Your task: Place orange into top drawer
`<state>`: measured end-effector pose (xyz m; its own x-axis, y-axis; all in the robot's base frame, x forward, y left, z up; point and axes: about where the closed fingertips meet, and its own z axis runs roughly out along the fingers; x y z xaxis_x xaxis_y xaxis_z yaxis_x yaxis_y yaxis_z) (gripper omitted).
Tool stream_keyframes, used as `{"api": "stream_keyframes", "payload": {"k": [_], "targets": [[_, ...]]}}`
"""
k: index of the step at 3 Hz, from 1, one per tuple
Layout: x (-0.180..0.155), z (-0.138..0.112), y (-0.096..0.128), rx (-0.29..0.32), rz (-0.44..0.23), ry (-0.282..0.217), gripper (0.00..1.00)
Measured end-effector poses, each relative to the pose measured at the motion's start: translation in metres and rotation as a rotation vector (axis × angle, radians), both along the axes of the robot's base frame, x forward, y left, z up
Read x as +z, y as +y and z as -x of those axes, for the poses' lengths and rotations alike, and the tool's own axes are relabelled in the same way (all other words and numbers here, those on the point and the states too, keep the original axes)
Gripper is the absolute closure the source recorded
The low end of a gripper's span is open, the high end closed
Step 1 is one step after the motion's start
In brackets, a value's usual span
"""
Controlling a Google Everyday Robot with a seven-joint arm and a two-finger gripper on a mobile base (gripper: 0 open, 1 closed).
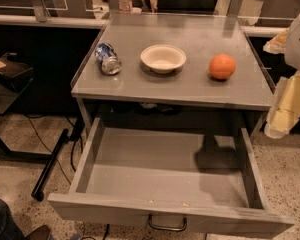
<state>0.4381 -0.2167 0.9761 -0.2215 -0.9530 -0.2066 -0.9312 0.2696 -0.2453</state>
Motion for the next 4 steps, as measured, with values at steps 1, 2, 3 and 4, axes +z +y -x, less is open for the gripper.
{"api": "stream_keyframes", "payload": {"k": [1,2,3,4], "targets": [[-0.007,-0.032,-0.008,-0.002,0.022,-0.028,0.00],[-0.007,-0.032,-0.008,-0.003,0.022,-0.028,0.00],[-0.013,-0.037,-0.015,-0.066,-0.068,-0.034,0.00],[-0.033,-0.053,-0.036,-0.192,-0.209,-0.046,0.00]]}}
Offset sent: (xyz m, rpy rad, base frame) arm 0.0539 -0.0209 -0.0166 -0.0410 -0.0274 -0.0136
